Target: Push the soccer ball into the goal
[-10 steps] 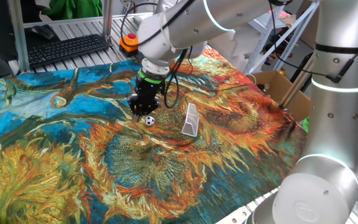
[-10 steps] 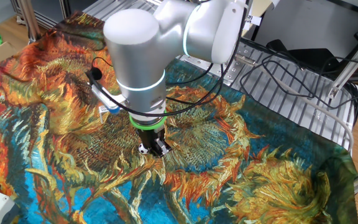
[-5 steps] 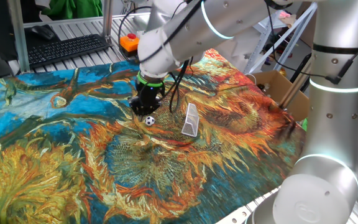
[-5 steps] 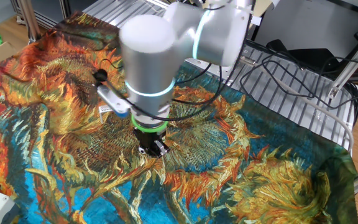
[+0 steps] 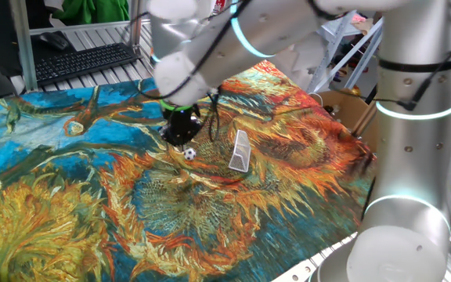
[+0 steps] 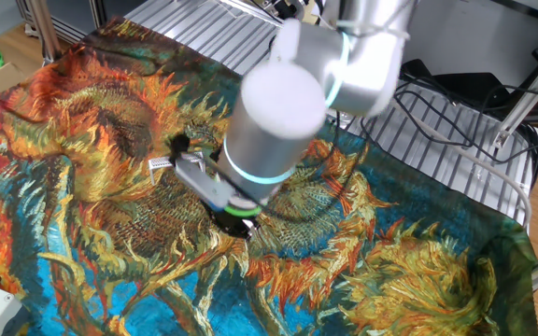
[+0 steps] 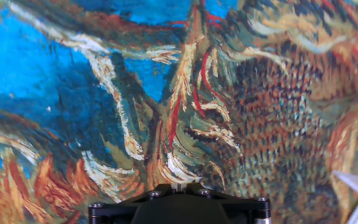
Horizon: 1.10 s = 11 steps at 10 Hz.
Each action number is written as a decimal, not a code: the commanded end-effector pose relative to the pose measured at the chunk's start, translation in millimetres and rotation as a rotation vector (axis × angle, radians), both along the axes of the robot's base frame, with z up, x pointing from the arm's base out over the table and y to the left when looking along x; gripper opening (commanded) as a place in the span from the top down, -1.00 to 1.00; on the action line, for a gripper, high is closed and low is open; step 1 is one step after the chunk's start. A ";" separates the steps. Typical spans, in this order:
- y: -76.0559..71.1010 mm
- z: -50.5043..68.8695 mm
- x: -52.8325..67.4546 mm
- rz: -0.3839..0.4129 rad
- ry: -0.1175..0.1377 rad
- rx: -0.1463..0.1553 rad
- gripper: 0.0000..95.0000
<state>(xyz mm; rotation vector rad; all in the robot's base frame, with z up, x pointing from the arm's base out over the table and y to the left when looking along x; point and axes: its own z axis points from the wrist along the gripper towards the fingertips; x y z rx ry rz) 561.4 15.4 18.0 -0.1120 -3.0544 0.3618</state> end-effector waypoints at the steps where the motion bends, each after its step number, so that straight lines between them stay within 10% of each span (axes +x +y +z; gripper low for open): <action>1: 1.9 -2.0 -1.2 -0.118 -0.003 0.139 1.00; 5: 10.8 0.9 -3.2 -0.230 -0.007 0.268 1.00; 11: 20.6 -4.6 -20.9 -0.221 -0.010 0.280 1.00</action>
